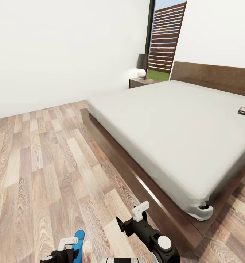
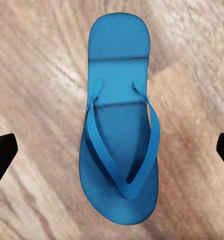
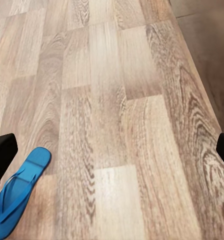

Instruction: In the bedroom, move the book from the bed onto either nightstand, and place the two sandals side by side next to the bed.

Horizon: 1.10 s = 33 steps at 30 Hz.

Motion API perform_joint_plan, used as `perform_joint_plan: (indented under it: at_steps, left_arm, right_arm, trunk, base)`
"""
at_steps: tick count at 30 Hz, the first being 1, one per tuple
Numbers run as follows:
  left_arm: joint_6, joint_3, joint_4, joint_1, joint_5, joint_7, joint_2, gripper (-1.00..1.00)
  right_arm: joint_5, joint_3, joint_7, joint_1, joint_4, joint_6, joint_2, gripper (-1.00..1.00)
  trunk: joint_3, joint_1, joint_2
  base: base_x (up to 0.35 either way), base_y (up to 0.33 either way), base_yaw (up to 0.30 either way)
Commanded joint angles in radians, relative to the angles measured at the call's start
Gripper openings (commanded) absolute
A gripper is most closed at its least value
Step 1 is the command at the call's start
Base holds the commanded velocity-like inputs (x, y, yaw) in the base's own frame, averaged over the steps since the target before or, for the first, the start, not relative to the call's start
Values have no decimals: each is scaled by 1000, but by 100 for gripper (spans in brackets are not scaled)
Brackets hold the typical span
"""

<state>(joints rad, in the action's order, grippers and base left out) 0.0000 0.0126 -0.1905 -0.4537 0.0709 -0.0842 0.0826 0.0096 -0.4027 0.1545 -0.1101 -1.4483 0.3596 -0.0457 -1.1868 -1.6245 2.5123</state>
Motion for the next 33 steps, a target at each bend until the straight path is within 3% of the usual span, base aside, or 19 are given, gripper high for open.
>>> perform_joint_plan:
  at_steps: [1, 17, 29, 33]
  left_arm:
    - [0, 1, 0, 0, 7, -5, 0, 100]
    - [-23, 1, 4, 0, 7, -5, -1, 100]
    - [-27, 3, 3, -1, 8, -5, -1, 100]
    - [-27, 2, 2, -1, 9, -5, -1, 100]
  right_arm:
    - [1, 1, 4, 0, -1, 5, 0, 100]
    - [1, 1, 4, 0, 0, 6, -1, 100]
    - [1, 0, 4, 0, 0, 6, 0, 100]
    - [1, 1, 4, 0, 0, 6, 0, 100]
  trunk:
    - [-1, 0, 0]
    - [-1, 0, 0]
    - [-47, -5, 3]
    - [-47, -5, 3]
  base:
    - [0, 0, 0]
    - [0, 0, 0]
    - [0, 0, 0]
    - [0, 0, 0]
